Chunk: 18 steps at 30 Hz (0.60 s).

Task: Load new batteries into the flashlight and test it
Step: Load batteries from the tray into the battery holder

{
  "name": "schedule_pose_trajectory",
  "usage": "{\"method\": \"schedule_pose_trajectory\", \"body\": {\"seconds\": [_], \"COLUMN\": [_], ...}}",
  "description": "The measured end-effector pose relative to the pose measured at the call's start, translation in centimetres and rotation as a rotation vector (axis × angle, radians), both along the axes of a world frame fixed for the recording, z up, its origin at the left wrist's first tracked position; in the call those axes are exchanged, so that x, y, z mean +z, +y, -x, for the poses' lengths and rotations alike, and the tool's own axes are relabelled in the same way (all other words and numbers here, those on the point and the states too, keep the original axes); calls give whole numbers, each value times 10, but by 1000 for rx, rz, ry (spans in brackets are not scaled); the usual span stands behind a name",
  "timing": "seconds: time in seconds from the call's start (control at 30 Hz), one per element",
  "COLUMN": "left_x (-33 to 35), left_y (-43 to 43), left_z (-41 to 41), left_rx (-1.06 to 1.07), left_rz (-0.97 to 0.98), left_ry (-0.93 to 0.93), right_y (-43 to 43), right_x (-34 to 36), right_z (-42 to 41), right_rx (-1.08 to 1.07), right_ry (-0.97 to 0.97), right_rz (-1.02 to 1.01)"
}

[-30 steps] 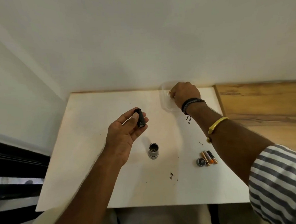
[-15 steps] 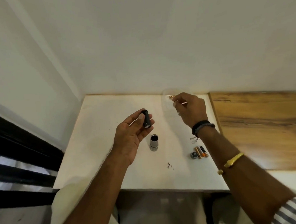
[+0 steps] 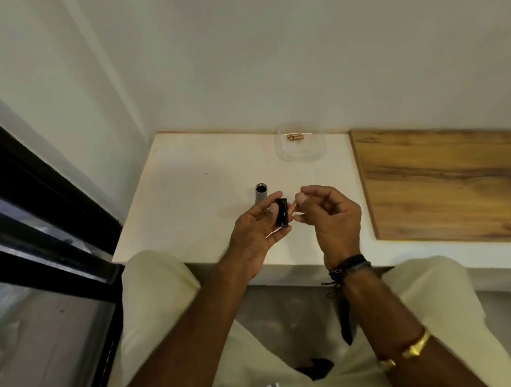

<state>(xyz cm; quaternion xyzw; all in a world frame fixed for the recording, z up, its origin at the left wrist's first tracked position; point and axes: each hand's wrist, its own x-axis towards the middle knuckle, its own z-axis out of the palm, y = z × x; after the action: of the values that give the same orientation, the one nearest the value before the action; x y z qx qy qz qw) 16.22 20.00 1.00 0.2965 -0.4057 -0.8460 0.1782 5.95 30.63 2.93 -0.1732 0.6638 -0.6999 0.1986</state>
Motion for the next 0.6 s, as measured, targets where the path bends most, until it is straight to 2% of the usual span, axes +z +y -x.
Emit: {"method": "schedule_pose_trajectory", "body": {"seconds": [0.27,0.6], "left_x": [-12,-21], "left_y": [1,0], "left_z": [0,2], "left_rx": [5,90], "left_rz": [45,107], "left_ry": [-21,-53], "right_y": [2,-1], "right_x": [-13,-29], "right_z": [-6,-11], "right_rx": [-12,6], "right_ry": [366,639], "right_rz": [-163,-250]}}
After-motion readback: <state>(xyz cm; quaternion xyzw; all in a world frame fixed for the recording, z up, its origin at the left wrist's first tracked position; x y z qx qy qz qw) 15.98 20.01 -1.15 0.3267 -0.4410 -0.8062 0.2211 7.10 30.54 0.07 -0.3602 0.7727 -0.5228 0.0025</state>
